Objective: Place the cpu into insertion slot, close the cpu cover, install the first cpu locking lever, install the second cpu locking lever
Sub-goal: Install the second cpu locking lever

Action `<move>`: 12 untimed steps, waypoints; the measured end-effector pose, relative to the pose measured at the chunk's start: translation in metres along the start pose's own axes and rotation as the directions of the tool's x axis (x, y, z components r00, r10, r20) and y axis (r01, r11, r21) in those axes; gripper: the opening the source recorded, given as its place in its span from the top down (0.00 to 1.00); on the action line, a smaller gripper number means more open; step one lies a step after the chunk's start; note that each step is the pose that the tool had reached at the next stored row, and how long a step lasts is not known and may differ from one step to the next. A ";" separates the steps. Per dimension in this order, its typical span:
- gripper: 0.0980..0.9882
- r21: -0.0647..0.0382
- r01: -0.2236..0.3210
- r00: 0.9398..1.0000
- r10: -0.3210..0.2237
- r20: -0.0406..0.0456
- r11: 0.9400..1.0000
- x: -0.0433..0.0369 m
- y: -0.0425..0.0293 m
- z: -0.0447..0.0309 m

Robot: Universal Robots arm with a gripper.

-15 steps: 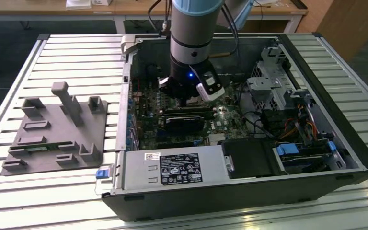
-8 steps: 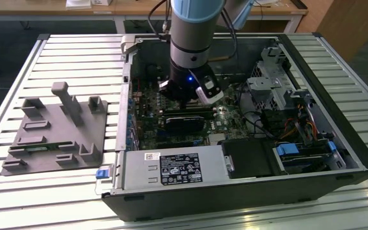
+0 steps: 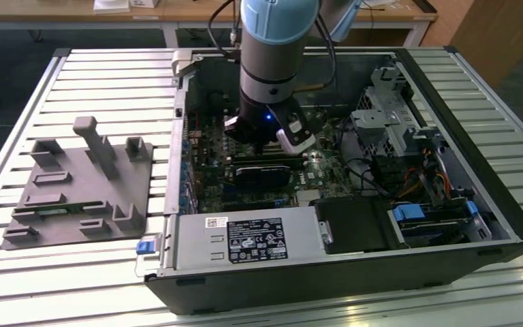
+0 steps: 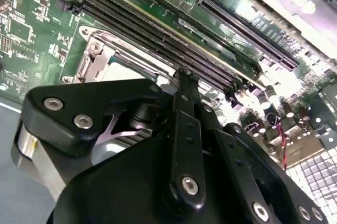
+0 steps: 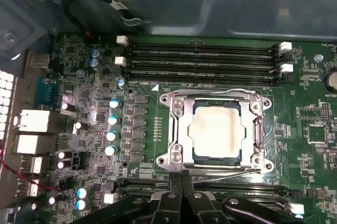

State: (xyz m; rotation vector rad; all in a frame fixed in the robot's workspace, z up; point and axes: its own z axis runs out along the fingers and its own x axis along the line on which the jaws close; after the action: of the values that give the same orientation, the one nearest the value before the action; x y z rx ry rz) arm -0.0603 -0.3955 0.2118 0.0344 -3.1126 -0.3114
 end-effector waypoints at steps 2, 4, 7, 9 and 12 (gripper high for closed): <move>0.99 -0.012 0.000 1.000 0.000 0.000 1.000 0.0014 -0.0035 -0.0006; 0.99 -0.031 0.000 1.000 0.000 0.001 1.000 0.0026 -0.0062 -0.0011; 0.99 -0.048 0.001 1.000 -0.001 0.001 0.999 0.0034 -0.0097 -0.0004; 0.99 -0.051 0.001 1.000 -0.001 0.001 0.999 0.0038 -0.0110 0.0019; 0.99 -0.056 0.001 1.000 -0.001 0.002 0.998 0.0069 -0.0116 0.0044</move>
State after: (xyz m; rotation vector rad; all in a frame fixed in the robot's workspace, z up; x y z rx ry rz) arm -0.0671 -0.4062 0.2053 0.0349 -3.1037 -0.3993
